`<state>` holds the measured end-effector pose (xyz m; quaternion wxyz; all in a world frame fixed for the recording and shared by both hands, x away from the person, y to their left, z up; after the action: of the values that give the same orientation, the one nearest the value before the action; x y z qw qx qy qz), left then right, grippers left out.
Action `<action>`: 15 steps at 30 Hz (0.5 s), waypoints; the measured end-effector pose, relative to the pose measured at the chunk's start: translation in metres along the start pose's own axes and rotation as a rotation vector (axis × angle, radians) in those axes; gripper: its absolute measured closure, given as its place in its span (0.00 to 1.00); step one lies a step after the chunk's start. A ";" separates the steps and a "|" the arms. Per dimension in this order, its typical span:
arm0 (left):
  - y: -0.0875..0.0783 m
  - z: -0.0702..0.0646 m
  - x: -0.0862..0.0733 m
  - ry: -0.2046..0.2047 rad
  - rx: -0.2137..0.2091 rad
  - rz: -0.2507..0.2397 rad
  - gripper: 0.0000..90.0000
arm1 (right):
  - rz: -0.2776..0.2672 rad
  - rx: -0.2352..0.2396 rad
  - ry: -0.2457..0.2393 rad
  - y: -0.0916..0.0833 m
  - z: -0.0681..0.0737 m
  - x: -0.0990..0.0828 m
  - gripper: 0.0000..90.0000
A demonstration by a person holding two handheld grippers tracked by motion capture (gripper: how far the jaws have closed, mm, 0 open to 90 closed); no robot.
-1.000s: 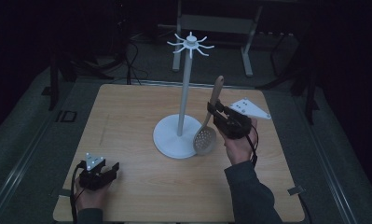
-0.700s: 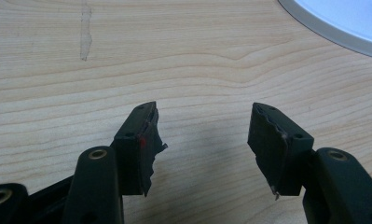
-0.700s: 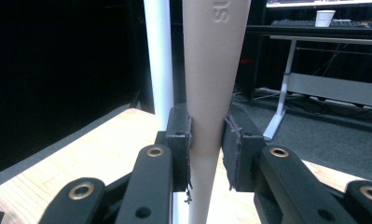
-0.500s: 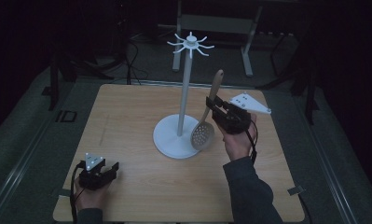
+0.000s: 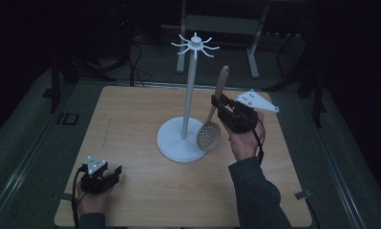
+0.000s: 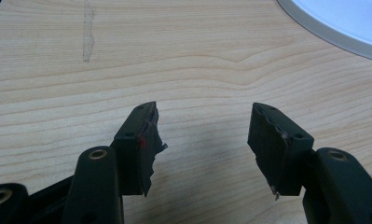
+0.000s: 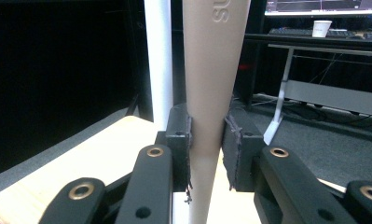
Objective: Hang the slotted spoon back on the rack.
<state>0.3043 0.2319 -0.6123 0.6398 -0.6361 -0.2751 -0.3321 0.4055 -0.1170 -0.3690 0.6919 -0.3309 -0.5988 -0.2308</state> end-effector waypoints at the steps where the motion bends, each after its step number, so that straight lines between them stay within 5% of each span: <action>1: 0.000 0.000 0.000 -0.001 0.000 0.000 0.48 | -0.001 0.000 -0.002 0.000 0.000 0.001 0.82; 15: 0.000 0.000 0.000 0.000 0.000 0.000 0.48 | -0.009 0.005 -0.001 0.005 0.003 0.009 0.82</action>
<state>0.3044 0.2320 -0.6122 0.6397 -0.6362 -0.2750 -0.3321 0.4085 -0.1112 -0.3609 0.6915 -0.3263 -0.6012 -0.2323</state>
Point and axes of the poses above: each handheld gripper's, and its own axes: y roughly forward along the jaws, x roughly out of its top, z roughly to its left, the point moved 8 cm from there along y, roughly forward along the jaws, and after that the axes turned 9 degrees about x, right-handed, at the moved point
